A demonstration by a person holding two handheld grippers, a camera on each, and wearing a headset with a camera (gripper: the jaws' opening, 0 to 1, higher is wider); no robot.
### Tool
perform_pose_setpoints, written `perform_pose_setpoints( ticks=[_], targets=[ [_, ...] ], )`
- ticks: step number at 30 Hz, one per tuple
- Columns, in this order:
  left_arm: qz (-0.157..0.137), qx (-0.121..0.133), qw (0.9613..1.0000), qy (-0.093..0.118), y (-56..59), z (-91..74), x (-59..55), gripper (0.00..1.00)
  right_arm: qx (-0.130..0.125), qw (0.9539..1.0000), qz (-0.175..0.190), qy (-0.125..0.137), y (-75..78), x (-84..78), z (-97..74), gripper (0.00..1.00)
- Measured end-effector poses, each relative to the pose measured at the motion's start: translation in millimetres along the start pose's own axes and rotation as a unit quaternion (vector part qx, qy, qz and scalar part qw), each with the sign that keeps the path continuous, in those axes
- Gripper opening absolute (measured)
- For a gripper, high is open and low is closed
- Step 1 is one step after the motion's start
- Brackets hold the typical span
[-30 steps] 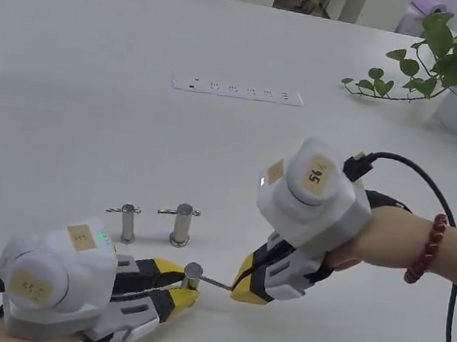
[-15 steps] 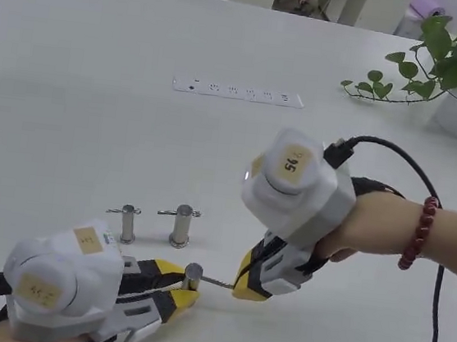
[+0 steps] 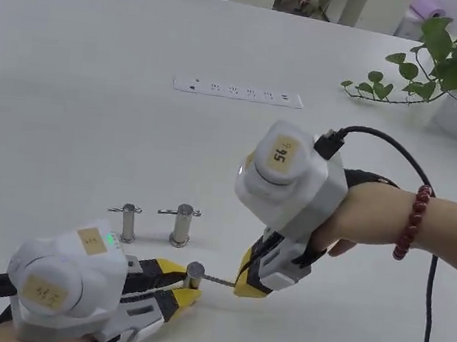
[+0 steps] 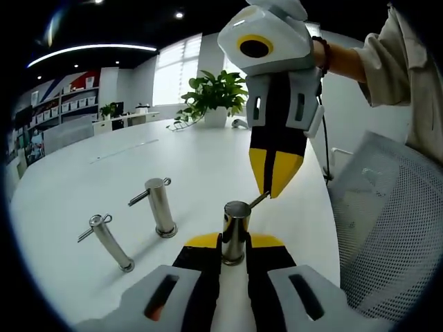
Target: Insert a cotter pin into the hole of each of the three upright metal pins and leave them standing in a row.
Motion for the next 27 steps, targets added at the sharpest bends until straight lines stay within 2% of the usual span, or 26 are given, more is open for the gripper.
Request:
perform_pose_setpoints(
  ticks=[13,17,18,25,26,27],
  targets=[
    [0.004,-0.002,1.0000,-0.001,0.7,1.1,0.5,0.11,0.007,0.9998,0.018,0.005,0.2,-1.1,-0.7,0.03],
    [0.008,-0.003,1.0000,-0.001,0.4,1.3,0.4,0.11,0.007,0.9999,0.002,0.007,2.0,-1.8,0.7,0.03],
    [0.009,-0.003,1.0000,-0.001,0.4,1.3,0.4,0.11,0.008,0.9999,0.010,0.011,2.3,-2.0,1.4,0.03],
    [0.010,-0.005,0.9999,0.000,0.8,1.6,-0.1,0.11,0.014,0.9997,0.001,0.021,3.2,-1.9,0.3,0.03],
    [0.010,-0.004,0.9999,0.000,1.0,1.8,-0.2,0.11,0.014,0.9996,-0.009,0.021,2.6,-1.2,-0.1,0.03],
    [0.012,-0.004,0.9999,0.000,1.0,1.9,-0.2,0.11,0.010,0.9992,-0.037,0.014,2.4,-0.6,-0.3,0.03]
  ],
)
Point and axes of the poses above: the centre of the closed fingertips' face, and the gripper's own axes: z roughly forward along the fingers, y roughly to its right, x roughly out of its top, the point moved 3 cm from there along -z, roughly backward along the fingers, and after that the axes turned 8 degrees about x, right-handed, at the moved point
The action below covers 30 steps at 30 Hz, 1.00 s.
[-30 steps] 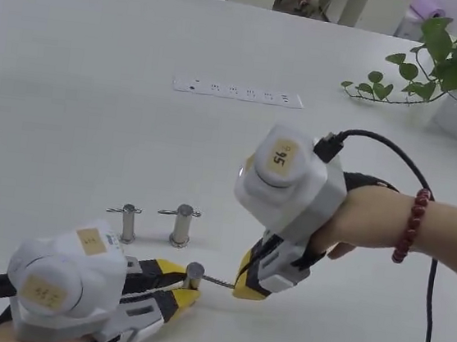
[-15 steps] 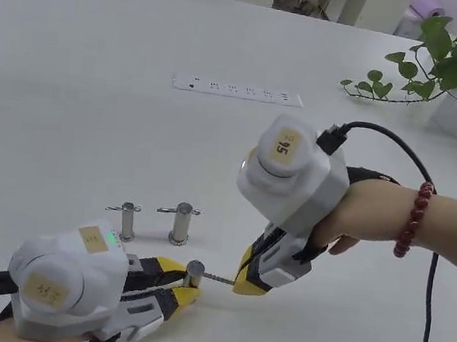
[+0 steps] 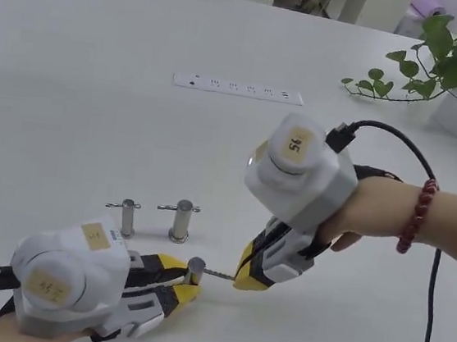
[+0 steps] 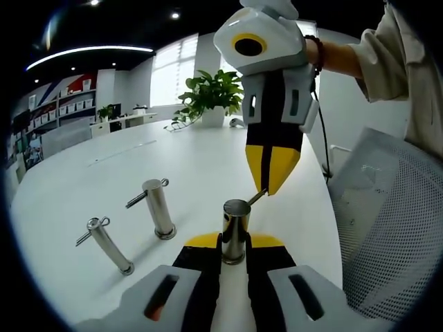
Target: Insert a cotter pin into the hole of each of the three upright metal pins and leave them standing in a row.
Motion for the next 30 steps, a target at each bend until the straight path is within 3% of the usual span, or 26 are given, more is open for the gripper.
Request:
perform_pose_setpoints(
  ticks=[10,16,21,26,28,30],
  targets=[
    [0.004,0.000,1.0000,-0.001,0.1,0.0,-0.4,0.11,-0.007,0.9999,-0.012,-0.001,0.5,0.1,1.6,0.03],
    [0.002,0.005,1.0000,-0.001,-0.7,0.7,-0.4,0.11,-0.006,0.9998,-0.004,0.020,1.8,-0.6,1.5,0.03],
    [0.008,0.007,0.9999,-0.003,-0.3,1.3,-0.3,0.11,-0.024,0.9988,-0.039,0.016,3.5,-0.9,-1.3,0.03],
    [0.009,0.008,0.9999,-0.003,-0.4,1.7,-0.4,0.11,-0.018,0.9983,-0.054,0.016,3.9,-0.6,-2.2,0.03],
    [0.008,0.010,0.9999,-0.003,-0.5,2.0,-0.4,0.11,-0.012,0.9989,-0.040,0.021,4.2,-0.7,-1.9,0.03],
    [0.006,0.011,0.9999,-0.002,-0.6,2.1,-0.4,0.11,0.005,0.9990,-0.012,0.044,-0.2,1.9,0.7,0.03]
  ],
)
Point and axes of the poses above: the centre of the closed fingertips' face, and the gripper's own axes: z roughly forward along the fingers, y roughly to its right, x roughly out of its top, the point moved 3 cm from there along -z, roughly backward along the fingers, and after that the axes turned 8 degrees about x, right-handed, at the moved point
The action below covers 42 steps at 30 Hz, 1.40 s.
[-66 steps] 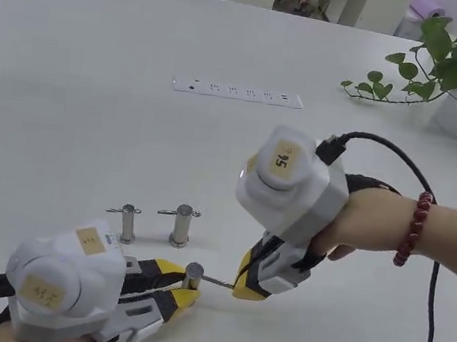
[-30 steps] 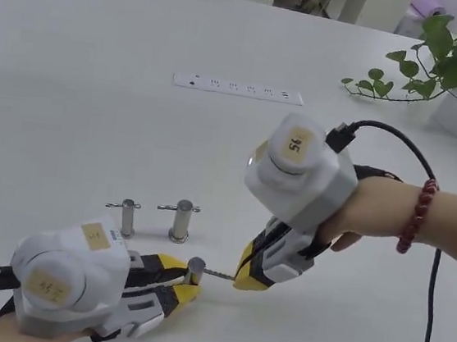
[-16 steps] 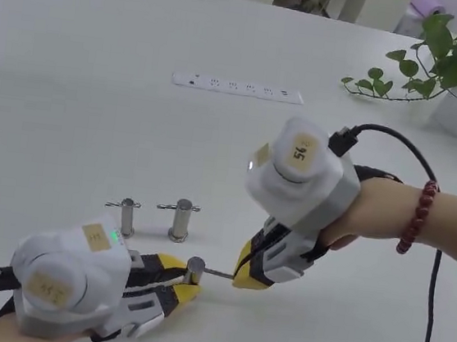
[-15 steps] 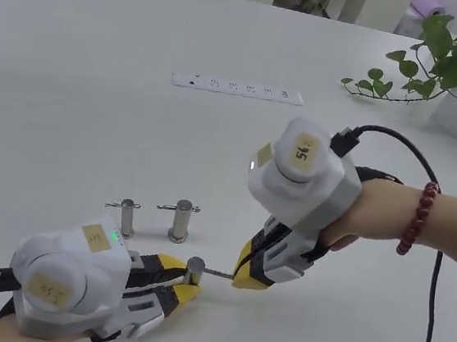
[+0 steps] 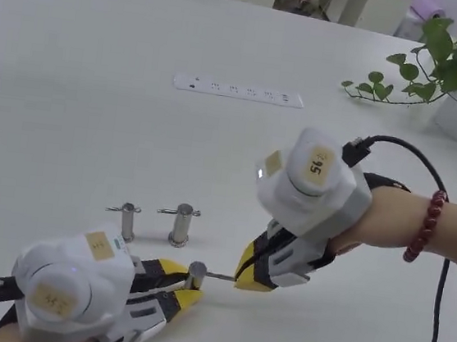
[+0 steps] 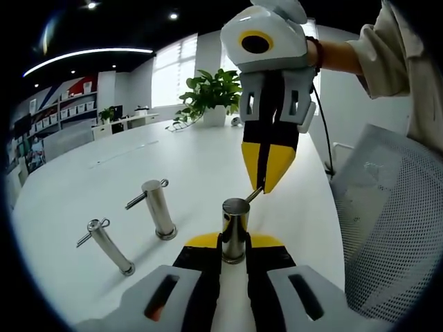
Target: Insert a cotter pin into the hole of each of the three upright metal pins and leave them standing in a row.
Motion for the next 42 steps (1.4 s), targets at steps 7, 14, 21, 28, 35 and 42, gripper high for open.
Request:
perform_pose_setpoints(
  ticks=[7,14,21,28,35,42],
  targets=[
    [0.000,-0.002,1.0000,0.000,0.2,1.2,0.1,0.11,0.001,0.9998,0.015,0.015,0.8,2.1,-1.3,0.03],
    [0.002,-0.004,1.0000,-0.001,0.7,2.2,0.5,0.11,0.001,0.9999,0.004,0.015,0.2,8.8,-0.4,0.03],
    [0.002,-0.004,1.0000,-0.001,1.0,2.3,0.1,0.11,-0.001,0.9999,-0.006,0.011,0.1,12.7,2.4,0.03],
    [0.000,-0.003,1.0000,0.000,2.1,2.0,0.1,0.11,-0.002,0.9998,-0.012,0.013,0.8,15.7,4.3,0.04],
    [-0.005,-0.004,1.0000,0.002,3.1,2.3,0.2,0.11,-0.002,0.9997,-0.017,0.019,1.8,19.4,6.4,0.04],
    [-0.004,-0.004,1.0000,0.003,4.0,2.2,0.2,0.11,-0.002,0.9995,-0.018,0.025,2.5,23.1,8.8,0.04]
  ],
)
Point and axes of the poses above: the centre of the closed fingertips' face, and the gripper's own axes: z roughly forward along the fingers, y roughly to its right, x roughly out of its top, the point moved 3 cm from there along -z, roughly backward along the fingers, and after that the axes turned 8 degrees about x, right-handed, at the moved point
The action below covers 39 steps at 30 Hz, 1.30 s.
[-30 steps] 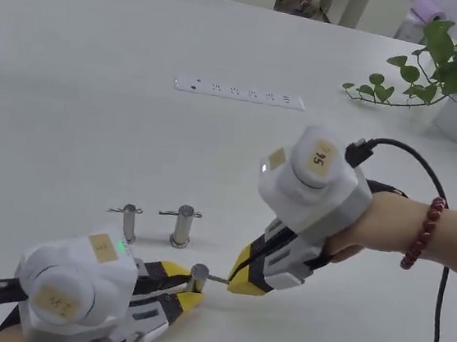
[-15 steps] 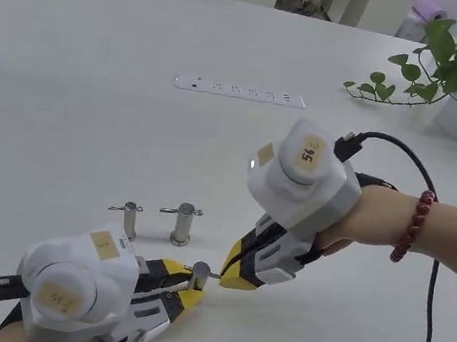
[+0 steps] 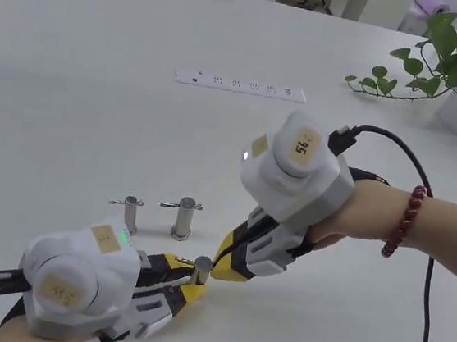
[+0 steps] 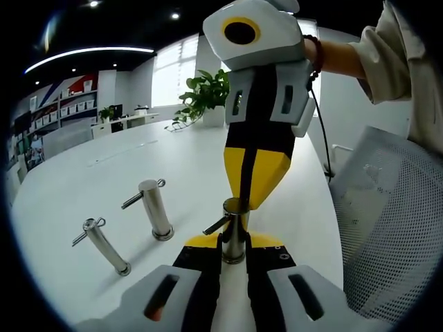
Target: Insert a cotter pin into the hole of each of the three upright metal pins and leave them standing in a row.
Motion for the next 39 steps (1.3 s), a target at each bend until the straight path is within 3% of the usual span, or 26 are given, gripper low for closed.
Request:
perform_pose_setpoints(
  ticks=[12,18,39],
  targets=[
    [0.000,0.001,1.0000,-0.001,0.8,-0.4,-0.4,0.11,-0.008,0.9990,0.035,0.028,1.5,-2.7,-1.1,0.10],
    [-0.001,0.002,1.0000,-0.002,1.1,-0.8,-0.2,0.11,-0.008,0.9987,0.040,0.030,-0.6,-4.8,-5.4,0.11],
    [-0.005,0.000,1.0000,-0.001,1.8,-0.6,-1.1,0.11,-0.008,0.9995,0.021,0.024,-1.7,-5.8,-2.0,0.05]
  ],
)
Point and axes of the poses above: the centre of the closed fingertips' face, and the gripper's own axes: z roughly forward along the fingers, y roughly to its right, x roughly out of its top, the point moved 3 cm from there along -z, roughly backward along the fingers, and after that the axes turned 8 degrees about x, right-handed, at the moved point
